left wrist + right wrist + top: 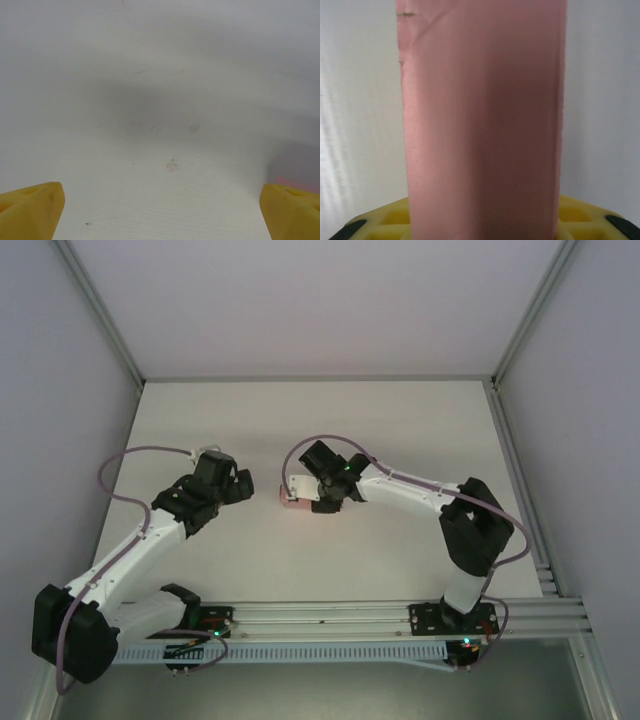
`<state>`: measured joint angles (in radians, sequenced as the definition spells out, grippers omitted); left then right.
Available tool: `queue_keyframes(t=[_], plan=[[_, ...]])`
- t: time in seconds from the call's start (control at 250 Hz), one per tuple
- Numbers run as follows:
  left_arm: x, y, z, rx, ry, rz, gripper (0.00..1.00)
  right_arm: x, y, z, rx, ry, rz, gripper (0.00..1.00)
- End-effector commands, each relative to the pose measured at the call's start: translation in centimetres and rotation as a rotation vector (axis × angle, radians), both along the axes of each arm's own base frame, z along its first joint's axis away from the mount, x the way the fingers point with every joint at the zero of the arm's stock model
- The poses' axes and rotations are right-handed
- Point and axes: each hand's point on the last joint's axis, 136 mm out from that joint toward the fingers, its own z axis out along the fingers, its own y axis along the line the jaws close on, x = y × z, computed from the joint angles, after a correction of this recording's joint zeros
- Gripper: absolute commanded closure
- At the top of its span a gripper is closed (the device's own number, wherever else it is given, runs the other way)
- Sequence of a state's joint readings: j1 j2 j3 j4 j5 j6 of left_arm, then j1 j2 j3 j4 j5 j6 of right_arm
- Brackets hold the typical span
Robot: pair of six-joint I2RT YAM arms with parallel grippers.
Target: Assemble paper box
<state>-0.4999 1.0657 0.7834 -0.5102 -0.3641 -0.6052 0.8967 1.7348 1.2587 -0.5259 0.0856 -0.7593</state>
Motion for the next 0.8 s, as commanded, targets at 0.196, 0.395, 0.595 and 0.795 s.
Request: queue_keyframes(t=[0.196,0.395,0.595,0.795], plan=[[-0.3,1.0,-0.3,0.047,0.006,0.026,0.00,5.6,-1.8,2.4,-0.118,-0.509,-0.079,0.69],[-0.3,1.2,-0.5,0.055,0.011,0.034,0.00,6.8,-1.7,0.8,-0.069,-0.609,-0.108,0.65],[-0.3,1.3,-0.4,0.054,0.007,0.036,0.00,5.4,-2.3,-2.0,-0.050,-0.552,-0.082,0.57],[-0.3,1.2,-0.3,0.050,0.003,0.035,0.00,3.2,-4.2,-4.5,-0.105,-0.441,-0.122,0.36]])
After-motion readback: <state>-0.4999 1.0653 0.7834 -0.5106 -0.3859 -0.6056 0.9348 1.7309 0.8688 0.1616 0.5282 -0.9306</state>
